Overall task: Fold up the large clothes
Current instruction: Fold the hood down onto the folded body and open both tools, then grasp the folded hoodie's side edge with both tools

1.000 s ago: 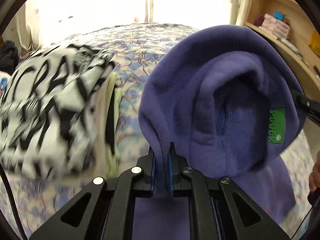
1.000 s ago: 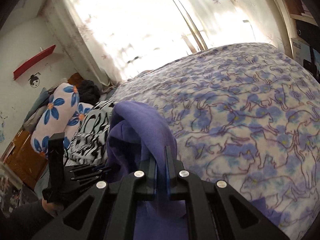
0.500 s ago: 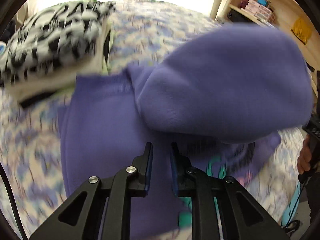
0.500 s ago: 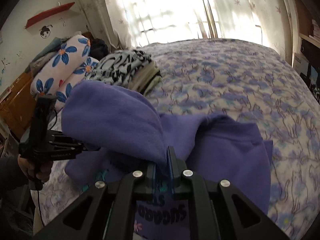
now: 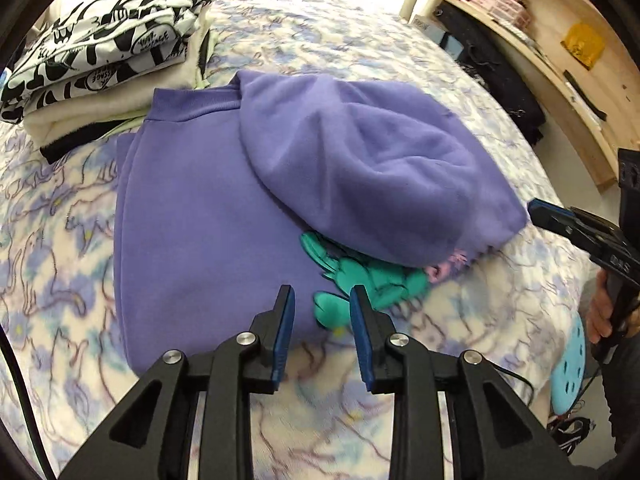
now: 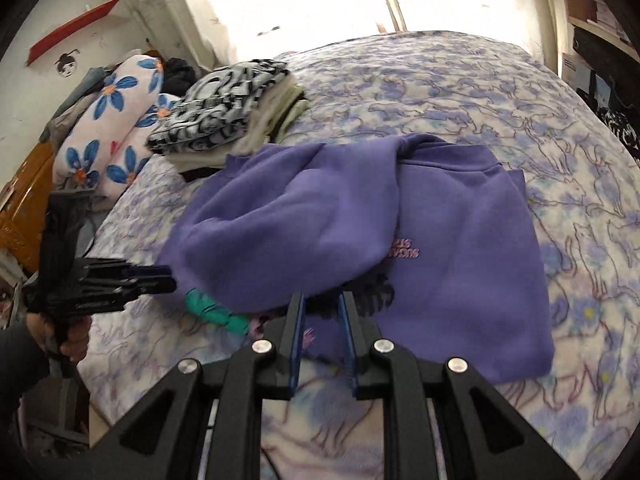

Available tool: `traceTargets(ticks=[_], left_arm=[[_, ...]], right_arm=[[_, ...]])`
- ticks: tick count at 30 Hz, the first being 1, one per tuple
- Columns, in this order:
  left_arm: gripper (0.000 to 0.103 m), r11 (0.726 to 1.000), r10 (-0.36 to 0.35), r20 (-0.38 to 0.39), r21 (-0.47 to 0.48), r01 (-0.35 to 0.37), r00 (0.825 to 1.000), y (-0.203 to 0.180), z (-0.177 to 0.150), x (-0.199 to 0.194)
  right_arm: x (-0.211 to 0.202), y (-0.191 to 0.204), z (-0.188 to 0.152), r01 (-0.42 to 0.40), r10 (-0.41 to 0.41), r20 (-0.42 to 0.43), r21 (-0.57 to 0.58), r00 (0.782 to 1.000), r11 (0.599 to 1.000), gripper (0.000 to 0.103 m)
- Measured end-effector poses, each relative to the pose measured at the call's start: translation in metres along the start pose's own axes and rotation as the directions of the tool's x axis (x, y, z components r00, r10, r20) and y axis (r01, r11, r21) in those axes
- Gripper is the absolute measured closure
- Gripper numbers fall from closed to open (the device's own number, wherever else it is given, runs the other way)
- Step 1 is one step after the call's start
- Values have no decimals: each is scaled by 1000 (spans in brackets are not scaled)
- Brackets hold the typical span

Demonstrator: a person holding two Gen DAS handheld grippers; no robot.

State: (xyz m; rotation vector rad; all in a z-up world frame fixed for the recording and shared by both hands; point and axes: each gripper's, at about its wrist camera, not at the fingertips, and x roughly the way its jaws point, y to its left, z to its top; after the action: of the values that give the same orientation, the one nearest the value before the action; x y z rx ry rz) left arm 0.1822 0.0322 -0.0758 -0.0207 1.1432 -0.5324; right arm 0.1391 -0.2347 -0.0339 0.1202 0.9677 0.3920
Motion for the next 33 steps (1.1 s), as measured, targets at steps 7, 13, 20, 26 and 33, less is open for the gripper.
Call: traceTargets(ticks=[7,13,20,26,33], left_arm=[[49,998,-35,37,50,33,999,-28,-16,-39],[38,990,-143,54,-14,143,988,-27,-14,-46],[38,908,-324,156,-225,353,933,23,4,-6],[38,807,-405,201,-381,452,892,67,17,46],[37,799,-459,187,-341,495,869,60,29,74]], right_arm=[[-85,50,-18,-84,87,10,-143,996,986,76],[-76,58,-19,-75,80,41,-108,996,991,52],[23,13,-11,-113,112,17,164,994,980,52],[70,-24,7,-218,201,85,371,976,903,35],[94,-42,17,-310,300,93,447,949,839,33]])
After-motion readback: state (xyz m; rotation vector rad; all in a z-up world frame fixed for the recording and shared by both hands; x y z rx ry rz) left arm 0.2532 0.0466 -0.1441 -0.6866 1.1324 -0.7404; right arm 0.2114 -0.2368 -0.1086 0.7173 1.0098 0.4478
